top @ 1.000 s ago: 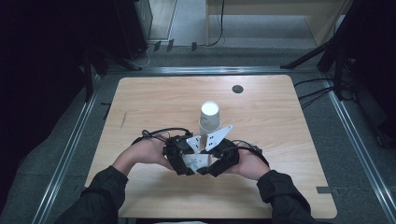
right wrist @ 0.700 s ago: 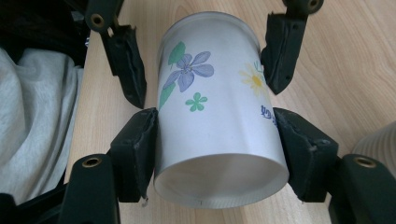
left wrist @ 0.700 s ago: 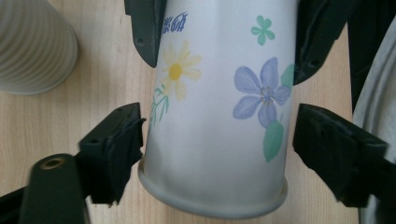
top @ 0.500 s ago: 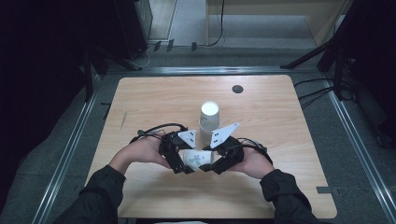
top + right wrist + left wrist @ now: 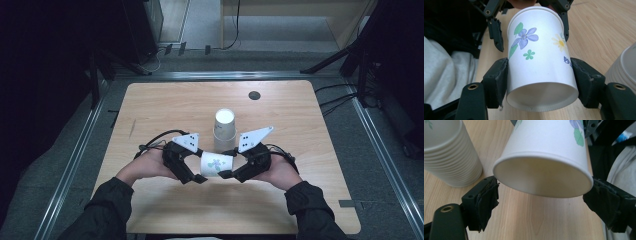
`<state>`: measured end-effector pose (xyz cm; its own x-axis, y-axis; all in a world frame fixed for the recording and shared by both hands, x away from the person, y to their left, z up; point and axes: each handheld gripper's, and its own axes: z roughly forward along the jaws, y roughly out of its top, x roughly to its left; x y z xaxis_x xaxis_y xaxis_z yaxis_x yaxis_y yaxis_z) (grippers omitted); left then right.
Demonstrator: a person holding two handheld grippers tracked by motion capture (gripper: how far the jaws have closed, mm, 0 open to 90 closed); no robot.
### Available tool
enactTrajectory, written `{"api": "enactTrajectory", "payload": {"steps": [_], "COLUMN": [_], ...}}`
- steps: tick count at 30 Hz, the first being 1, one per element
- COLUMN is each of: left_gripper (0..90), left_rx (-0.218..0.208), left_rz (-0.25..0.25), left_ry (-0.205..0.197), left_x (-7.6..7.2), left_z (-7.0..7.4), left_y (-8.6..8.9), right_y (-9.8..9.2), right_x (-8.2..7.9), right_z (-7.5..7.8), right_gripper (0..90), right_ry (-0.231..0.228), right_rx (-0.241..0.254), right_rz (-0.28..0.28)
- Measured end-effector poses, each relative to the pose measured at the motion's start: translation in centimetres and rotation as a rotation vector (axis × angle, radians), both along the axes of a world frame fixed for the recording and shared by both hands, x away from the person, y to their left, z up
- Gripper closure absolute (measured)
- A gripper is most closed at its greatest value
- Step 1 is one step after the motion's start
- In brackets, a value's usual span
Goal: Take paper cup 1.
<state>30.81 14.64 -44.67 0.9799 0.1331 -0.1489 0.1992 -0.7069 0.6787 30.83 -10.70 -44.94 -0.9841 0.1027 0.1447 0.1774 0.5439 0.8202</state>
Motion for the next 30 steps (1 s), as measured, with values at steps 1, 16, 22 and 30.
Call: {"api": "enactTrajectory", "payload": {"steps": [1, 16, 22, 30], "left_gripper": [13.2, 15.3, 22.2, 27.3], "left_rx": [-0.016, -0.149, -0.169, -0.163], "left_rz": [0.000, -0.007, -0.001, -0.002], "left_ry": [0.006, 0.004, -0.011, -0.002], "left_x": [-0.01, -0.36, -0.30, -0.28], "left_z": [0.03, 0.56, 0.73, 0.77], "left_y": [0.11, 0.25, 0.59, 0.65], "right_y": [-0.10, -0.12, 0.05, 0.16], "right_x": [-0.01, 0.03, 0.04, -0.02], "right_z": [0.09, 0.38, 0.28, 0.30], "right_gripper": [34.8, 34.8, 34.9, 35.1], "right_ry": [0.008, 0.050, 0.062, 0.057], "right_rx": [0.010, 0.085, 0.084, 0.068], "right_rz": [0.002, 0.031, 0.038, 0.033]}}
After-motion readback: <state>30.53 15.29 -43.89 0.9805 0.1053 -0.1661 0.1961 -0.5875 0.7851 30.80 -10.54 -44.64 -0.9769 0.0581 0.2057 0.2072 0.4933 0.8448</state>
